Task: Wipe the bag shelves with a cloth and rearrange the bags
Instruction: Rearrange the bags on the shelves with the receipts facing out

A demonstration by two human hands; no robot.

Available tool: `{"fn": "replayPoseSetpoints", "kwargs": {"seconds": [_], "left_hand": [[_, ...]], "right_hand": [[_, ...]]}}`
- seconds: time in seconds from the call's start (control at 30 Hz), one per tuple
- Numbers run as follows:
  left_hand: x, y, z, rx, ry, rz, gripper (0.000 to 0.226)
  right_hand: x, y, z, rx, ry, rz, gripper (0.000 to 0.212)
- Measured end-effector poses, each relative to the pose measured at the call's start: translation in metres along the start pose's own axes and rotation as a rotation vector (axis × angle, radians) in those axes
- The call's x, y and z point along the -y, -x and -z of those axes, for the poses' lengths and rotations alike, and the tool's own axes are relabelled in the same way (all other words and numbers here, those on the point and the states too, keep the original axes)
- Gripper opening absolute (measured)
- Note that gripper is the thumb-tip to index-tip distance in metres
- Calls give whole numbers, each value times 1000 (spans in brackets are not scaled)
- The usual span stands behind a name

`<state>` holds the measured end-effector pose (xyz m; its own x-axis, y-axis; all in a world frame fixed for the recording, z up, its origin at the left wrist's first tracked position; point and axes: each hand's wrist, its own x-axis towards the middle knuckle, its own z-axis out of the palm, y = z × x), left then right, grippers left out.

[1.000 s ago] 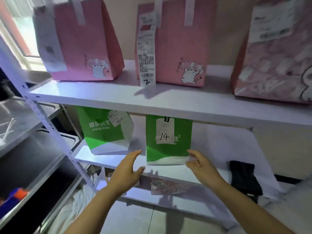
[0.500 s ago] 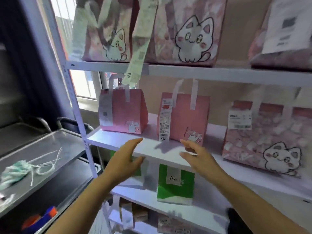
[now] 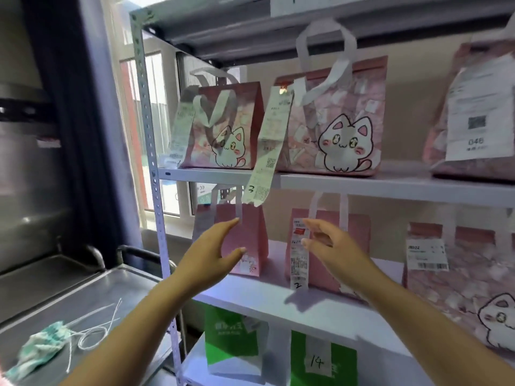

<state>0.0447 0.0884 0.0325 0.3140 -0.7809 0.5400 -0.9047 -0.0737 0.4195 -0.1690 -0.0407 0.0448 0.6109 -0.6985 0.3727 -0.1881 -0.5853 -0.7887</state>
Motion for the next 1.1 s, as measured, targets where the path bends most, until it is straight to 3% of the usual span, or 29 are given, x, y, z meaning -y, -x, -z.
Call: {"fn": "replayPoseSetpoints", "kwargs": {"seconds": [0.6, 0.83, 1.1], "left_hand": [[128, -93, 96, -80, -54, -137, 63], [102, -123, 79, 0, -6, -279, 65], [14, -155, 39, 36, -88, -580, 71]], "right_hand": [[74, -87, -85, -217, 8, 44, 43], [79, -85, -58, -348, 33, 3, 42], [60, -60, 23, -576, 87, -83, 40]]}}
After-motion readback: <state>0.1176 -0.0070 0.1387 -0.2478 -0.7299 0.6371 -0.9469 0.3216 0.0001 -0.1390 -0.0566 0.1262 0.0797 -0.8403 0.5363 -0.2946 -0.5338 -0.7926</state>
